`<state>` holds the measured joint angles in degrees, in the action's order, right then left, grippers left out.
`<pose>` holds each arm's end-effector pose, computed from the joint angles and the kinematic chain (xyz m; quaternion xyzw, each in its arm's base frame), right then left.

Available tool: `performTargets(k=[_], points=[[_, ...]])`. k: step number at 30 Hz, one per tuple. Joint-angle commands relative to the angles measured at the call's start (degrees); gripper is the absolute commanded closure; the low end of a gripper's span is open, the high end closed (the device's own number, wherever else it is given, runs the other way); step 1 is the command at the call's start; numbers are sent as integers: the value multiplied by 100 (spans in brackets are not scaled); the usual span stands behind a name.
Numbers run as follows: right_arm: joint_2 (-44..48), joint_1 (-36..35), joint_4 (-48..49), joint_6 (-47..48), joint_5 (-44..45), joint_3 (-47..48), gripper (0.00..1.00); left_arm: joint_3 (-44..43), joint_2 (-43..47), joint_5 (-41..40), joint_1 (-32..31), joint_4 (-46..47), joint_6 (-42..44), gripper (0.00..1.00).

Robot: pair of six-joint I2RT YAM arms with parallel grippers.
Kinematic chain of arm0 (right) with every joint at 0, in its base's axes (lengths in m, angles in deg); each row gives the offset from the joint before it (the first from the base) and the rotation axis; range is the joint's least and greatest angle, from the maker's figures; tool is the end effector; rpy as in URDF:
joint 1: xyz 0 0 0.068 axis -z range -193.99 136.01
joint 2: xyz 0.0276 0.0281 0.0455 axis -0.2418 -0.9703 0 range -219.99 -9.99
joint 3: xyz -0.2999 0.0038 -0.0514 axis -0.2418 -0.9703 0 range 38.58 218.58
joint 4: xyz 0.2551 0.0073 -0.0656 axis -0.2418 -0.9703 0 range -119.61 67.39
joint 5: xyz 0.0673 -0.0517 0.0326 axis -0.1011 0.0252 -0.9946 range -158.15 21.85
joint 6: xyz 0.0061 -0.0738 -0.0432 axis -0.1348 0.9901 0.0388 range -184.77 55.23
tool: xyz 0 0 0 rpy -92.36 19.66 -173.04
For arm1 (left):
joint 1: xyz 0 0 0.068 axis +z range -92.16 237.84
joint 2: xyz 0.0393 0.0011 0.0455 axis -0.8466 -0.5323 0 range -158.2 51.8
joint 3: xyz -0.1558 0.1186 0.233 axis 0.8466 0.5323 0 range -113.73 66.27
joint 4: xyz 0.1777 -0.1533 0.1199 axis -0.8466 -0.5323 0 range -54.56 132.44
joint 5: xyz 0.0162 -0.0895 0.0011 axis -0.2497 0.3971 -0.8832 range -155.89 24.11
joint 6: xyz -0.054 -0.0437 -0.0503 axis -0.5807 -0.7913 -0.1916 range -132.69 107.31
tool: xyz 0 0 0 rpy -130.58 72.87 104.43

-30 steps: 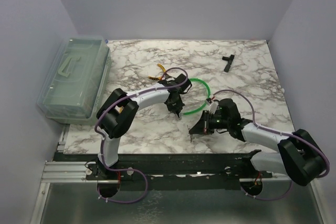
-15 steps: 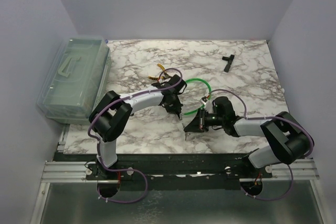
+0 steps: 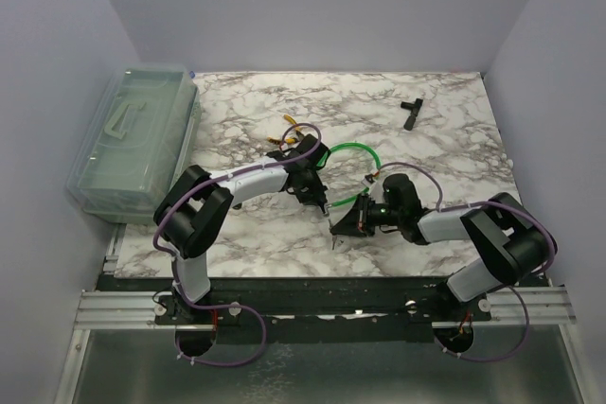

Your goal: Unlock with the key

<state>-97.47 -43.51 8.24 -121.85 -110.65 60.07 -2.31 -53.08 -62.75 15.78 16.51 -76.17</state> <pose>0.2085 0.1767 0.1336 0.0349 0.8432 0.5286 0.0918 0.2946 -0.2714 0.1698 -0.1739 0.9547 -0.2070 0.1239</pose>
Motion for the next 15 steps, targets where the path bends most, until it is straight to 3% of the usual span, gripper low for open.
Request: performTargets(k=[1,15], points=[[-210,26,333,-241,139,48,100,73,280,250,25,397,-133,100],[-263,26,431,-471,398,9,100,273,385,273,56,594,-262,100]])
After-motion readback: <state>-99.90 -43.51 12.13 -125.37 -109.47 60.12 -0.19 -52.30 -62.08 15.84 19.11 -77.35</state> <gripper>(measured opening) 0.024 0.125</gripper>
